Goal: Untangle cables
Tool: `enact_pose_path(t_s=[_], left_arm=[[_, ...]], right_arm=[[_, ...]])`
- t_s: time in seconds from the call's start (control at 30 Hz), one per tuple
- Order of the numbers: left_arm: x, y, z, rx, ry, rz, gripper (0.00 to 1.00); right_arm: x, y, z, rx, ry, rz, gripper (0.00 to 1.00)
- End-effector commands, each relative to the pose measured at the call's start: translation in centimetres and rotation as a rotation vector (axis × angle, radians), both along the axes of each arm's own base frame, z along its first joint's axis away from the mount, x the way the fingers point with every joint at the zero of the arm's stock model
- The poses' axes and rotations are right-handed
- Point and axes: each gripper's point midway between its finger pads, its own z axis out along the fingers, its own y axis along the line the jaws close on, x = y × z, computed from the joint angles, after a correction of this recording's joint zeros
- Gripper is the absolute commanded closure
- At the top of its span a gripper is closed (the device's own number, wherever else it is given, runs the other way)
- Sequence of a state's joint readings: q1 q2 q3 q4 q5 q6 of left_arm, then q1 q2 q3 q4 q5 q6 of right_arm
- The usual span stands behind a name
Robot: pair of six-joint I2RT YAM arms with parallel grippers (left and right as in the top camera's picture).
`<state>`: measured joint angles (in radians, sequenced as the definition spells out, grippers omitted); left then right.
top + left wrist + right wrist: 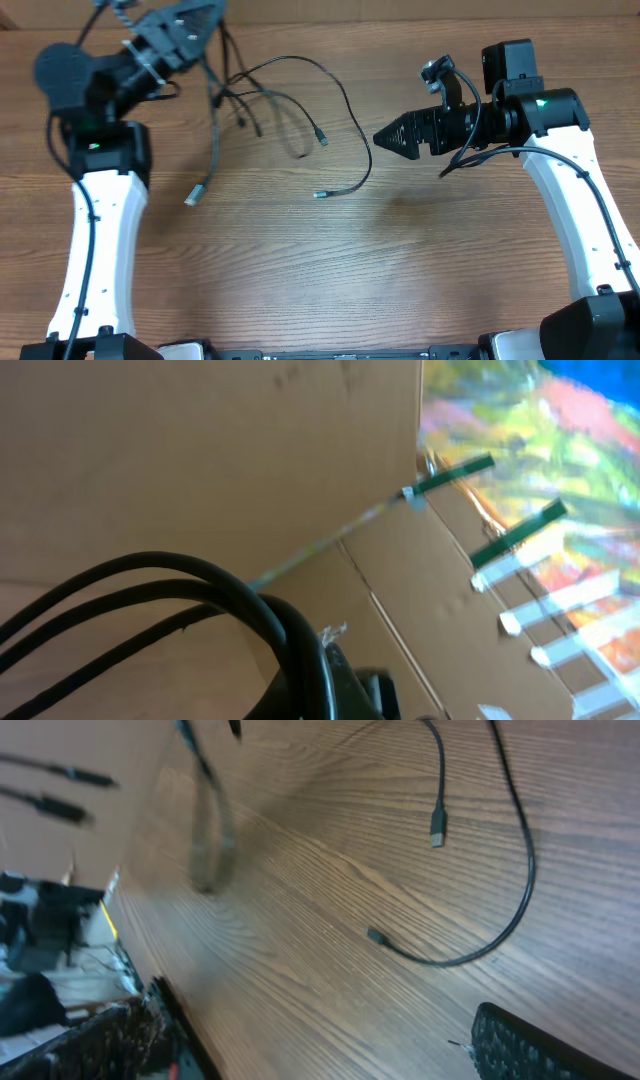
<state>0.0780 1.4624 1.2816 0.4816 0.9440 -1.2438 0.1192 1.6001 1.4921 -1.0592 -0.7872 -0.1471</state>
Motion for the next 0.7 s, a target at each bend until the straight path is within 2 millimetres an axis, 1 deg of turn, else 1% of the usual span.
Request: enact_pose_path(t_s=[0.0, 0.03, 0.07, 0.13, 0.17, 0.2, 0.3, 0.37, 0.43, 0.53, 0.67], left_arm=[[-0.1, -3.1, 1.2, 0.022, -0.081, 0.034, 0.96], [-0.2, -4.0, 1.3, 0.017, -0.085, 0.033, 0.96], [-0.2, -4.4, 1.3, 0.014, -0.085, 0.033, 0.96], [-0.5, -6.6, 1.6, -0.005, -0.087, 0.034, 0.96], [-0.7, -7.3, 1.6, -0.004, -0.093, 0.027, 0.96], [-0.8, -7.7, 1.6, -0.006, -0.093, 0.020, 0.96], [-1.6, -9.4, 1.7, -0.028, -0.074, -0.025, 0.96], [-2.0, -10.1, 1.8, -0.042, -0.058, -0.048, 0.96], [-2.3, -10.7, 1.8, -0.049, -0.054, -0.063, 0.96], [-2.4, -11.2, 1.9, -0.054, -0.052, -0.062, 0.96], [-2.9, -12.0, 1.9, -0.055, -0.051, -0.081, 0.96]], right_arm=[[0.1, 0.1, 0.1, 0.032, 0.073, -0.059, 0.00], [0.1, 0.1, 0.0, 0.028, 0.073, -0.061, 0.00], [0.1, 0.0, 0.0, 0.022, 0.073, -0.064, 0.00], [0.3, -0.4, -0.9, -0.049, 0.069, -0.087, 0.00], [0.3, -0.6, -1.4, -0.081, 0.070, -0.096, 0.00], [0.3, -0.7, -1.6, -0.097, 0.068, -0.101, 0.00], [0.9, -2.1, -3.0, -0.214, 0.078, -0.178, 0.00], [1.3, -2.5, -3.6, -0.246, 0.087, -0.205, 0.00], [1.4, -2.5, -4.0, -0.248, 0.099, -0.203, 0.00], [1.6, -2.5, -5.1, -0.256, 0.128, -0.199, 0.00], [1.8, -2.5, -6.0, -0.263, 0.150, -0.197, 0.00]])
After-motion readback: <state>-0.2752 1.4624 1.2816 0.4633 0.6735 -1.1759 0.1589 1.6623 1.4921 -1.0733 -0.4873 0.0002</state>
